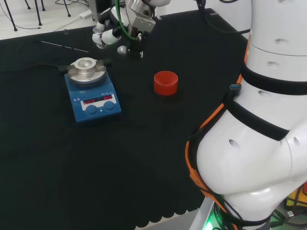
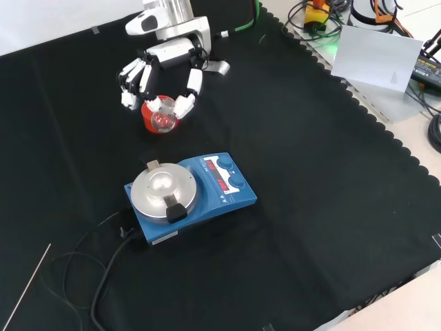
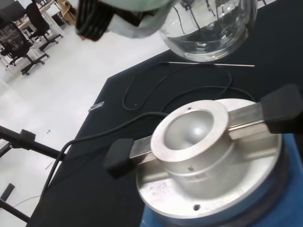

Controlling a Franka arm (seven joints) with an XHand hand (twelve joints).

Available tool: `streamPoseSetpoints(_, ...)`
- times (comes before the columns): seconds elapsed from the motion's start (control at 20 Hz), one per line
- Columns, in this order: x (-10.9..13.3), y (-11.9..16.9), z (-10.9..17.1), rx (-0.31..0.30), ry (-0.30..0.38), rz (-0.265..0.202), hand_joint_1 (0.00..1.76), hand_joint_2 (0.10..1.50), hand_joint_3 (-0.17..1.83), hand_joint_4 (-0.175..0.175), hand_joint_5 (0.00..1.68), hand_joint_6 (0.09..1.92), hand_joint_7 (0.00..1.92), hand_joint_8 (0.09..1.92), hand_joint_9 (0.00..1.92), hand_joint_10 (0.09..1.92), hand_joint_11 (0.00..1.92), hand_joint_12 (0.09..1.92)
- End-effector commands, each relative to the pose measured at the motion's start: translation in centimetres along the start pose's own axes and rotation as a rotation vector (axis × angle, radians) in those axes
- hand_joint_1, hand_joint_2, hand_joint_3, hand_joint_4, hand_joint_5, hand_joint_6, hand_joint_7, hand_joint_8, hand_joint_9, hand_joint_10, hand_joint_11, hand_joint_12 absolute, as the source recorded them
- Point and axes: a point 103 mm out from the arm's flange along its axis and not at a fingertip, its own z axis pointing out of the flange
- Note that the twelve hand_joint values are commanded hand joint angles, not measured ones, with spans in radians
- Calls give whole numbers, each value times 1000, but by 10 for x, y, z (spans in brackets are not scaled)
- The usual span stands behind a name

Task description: Place the round-bottom flask on the heater.

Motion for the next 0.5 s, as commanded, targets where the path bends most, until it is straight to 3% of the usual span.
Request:
streamPoseSetpoints(0.05,14,13,17,30,4,-21,1092,695,788,82,1070,1083,455,563,623,537,258,1315)
streamPoseSetpoints(0.5,22,35,36,43,6,-36,1092,693,791,82,1073,1081,462,565,634,541,267,1317)
